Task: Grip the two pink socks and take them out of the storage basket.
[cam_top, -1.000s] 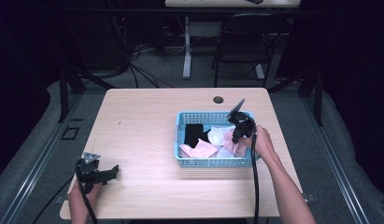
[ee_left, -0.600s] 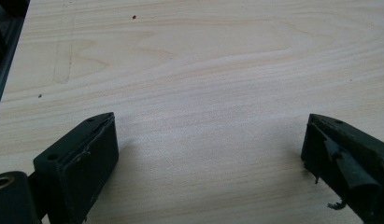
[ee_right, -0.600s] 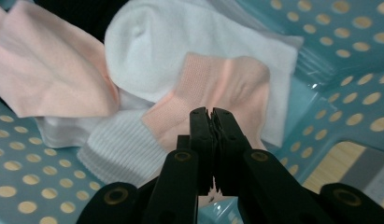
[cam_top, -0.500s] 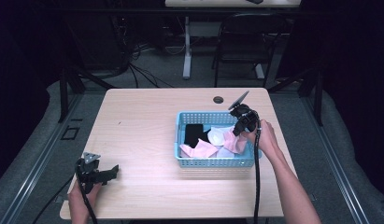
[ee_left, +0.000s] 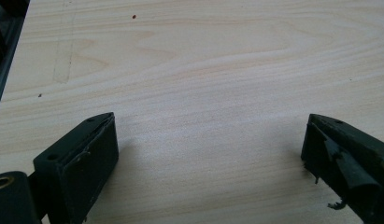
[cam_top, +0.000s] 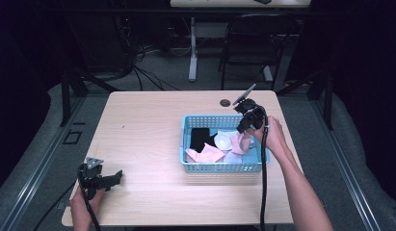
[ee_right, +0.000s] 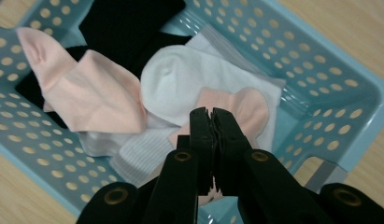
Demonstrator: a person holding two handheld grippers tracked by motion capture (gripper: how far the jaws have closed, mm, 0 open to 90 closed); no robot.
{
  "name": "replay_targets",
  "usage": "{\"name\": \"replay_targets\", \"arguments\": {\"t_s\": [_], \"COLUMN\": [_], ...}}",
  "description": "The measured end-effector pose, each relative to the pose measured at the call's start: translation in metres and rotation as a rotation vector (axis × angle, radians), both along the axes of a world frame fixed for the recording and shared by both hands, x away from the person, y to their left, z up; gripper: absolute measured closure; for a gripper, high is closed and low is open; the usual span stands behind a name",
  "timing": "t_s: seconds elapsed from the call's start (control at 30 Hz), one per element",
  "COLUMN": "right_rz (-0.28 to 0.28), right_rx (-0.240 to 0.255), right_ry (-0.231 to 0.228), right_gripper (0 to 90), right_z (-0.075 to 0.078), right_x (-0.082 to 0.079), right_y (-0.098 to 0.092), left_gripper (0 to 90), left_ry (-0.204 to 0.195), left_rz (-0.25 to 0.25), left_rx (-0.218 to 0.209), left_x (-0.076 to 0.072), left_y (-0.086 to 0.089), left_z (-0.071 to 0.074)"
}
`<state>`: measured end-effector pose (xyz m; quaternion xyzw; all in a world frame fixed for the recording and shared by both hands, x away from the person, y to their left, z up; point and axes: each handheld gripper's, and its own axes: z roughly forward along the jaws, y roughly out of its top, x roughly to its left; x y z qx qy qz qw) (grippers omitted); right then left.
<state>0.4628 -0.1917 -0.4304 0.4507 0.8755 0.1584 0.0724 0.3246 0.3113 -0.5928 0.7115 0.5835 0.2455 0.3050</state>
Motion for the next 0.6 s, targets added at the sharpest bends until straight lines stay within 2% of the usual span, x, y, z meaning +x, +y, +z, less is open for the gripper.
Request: {"name": "replay_targets", "arguments": {"t_s": [0.23,0.27,0.3,0.33,0.37,0.5,0.53,0.6], "right_rz": [0.01,0.015,0.015,0.026,0.026,0.031,0.03,0.028], "right_rx": [0.001,0.002,0.002,-0.007,-0.007,-0.014,-0.01,-0.005], "right_ry": [-0.032,-0.04,-0.04,-0.042,-0.042,-0.051,-0.07,-0.073], "right_gripper": [87.5,87.5,87.5,87.4,87.4,87.4,87.3,87.3], "right_z": [0.028,0.036,0.036,0.045,0.045,0.061,0.067,0.07], "right_x": [-0.004,-0.006,-0.006,-0.007,-0.007,-0.011,-0.012,-0.013], "right_y": [0.002,0.002,0.002,0.003,0.003,0.004,0.004,0.004], "left_gripper": [4.1,4.1,4.1,4.1,4.1,4.1,4.1,4.1], "left_ry": [0.001,0.001,0.001,0.001,0.001,0.0,0.0,0.001], "left_rz": [-0.001,-0.001,-0.001,-0.001,-0.001,0.0,-0.001,-0.001], "left_rx": [0.0,0.0,0.0,0.0,0.0,0.0,0.0,0.0], "left_x": [0.0,0.0,0.0,0.0,0.0,0.0,0.0,0.0], "left_y": [0.0,0.0,0.0,0.0,0.0,0.0,0.0,0.0], "left_z": [0.0,0.0,0.0,0.0,0.0,0.0,0.0,0.0]}}
